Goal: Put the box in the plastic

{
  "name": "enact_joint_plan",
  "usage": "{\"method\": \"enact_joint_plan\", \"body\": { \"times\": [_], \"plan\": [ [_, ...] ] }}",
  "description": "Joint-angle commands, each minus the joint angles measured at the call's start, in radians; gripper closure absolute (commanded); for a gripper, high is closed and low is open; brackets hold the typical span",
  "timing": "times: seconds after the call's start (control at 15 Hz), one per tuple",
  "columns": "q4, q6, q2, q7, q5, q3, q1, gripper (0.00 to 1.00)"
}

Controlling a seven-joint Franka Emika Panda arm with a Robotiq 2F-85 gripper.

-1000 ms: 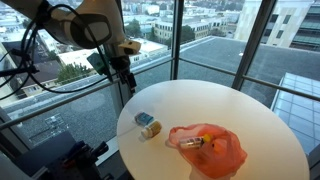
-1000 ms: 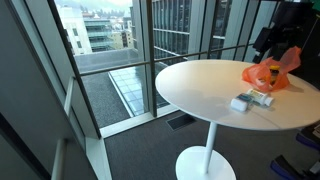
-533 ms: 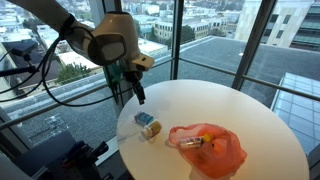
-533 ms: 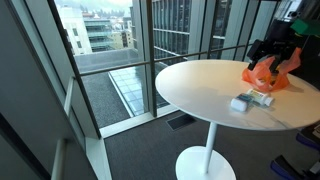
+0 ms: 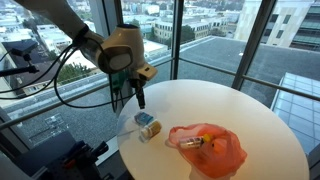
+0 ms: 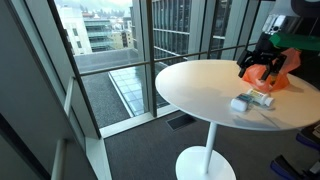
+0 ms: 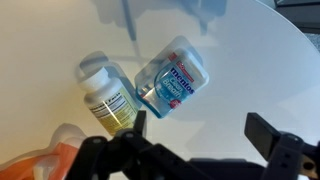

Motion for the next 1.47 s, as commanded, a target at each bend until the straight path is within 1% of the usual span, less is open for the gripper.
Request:
{"method": "enact_joint_plan", "body": {
  "times": [0.0, 0.13, 0.27, 0.67, 1.0, 1.4],
  "plan": [
    [0.008, -0.002, 0.004, -0.001, 0.009, -0.012, 0.019, 0.0],
    [0.013, -0.002, 0.007, 0.0, 0.013, -0.011, 0.025, 0.0],
    [0.026, -0.015, 0.021, 0.031, -0.012, -0.014, 0.026, 0.0],
    [0.055, -0.013, 0.094, 0.115, -0.001, -0.024, 0.034, 0.0],
    [0.09, 0.009, 0.16, 0.199, 0.004, -0.036, 0.056, 0.0],
    [0.141, 0.053, 0.246, 0.253, 0.032, -0.059, 0.071, 0.0]
  ]
}}
